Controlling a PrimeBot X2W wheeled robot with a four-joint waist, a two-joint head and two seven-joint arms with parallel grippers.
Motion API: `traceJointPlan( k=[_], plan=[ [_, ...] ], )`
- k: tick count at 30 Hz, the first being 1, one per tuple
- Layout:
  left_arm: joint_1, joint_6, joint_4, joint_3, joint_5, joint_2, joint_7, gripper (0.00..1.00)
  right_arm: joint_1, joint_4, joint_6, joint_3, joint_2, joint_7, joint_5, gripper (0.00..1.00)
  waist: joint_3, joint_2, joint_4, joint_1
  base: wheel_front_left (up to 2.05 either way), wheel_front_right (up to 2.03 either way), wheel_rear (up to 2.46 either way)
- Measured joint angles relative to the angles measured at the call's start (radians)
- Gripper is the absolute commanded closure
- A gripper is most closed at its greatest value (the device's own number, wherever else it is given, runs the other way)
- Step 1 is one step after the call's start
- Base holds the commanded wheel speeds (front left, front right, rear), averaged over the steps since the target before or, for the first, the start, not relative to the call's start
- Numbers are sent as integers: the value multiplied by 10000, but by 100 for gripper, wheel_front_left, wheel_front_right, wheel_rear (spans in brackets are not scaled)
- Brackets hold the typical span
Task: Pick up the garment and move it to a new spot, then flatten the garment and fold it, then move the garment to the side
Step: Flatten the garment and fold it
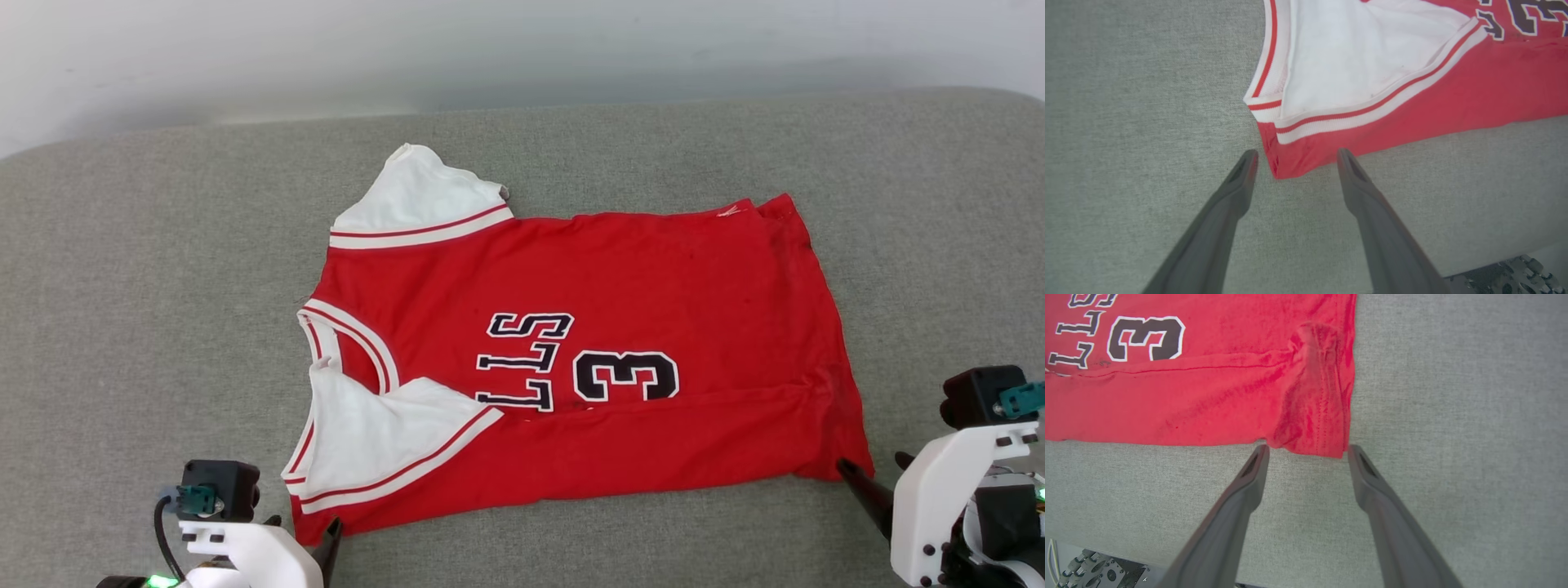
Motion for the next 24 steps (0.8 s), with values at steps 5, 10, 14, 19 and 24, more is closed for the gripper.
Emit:
traceJointPlan(
  k=[5,10,14,19,24],
  plan=[
    [10,-12,439,29,-75,-215,-104,0,46,-408,2,-176,203,96,-90,0,196,0,-52,0,0,0,0],
    [-180,-265,1152,19,-113,-454,-226,0,44,-656,2,-211,303,134,-134,0,463,0,-122,1,0,0,0],
    [-414,-500,1732,4,-117,-608,-303,0,16,-796,2,-199,324,136,-134,0,692,0,-174,1,0,0,0],
    [-730,-1076,2243,-221,-291,-777,-56,9,-24,-872,2,-138,309,107,-130,0,955,0,-249,0,0,0,0],
    [-915,-1620,2604,-251,-479,-890,71,100,-81,-872,2,-186,173,33,-161,0,915,0,-214,0,0,0,0]
  ],
)
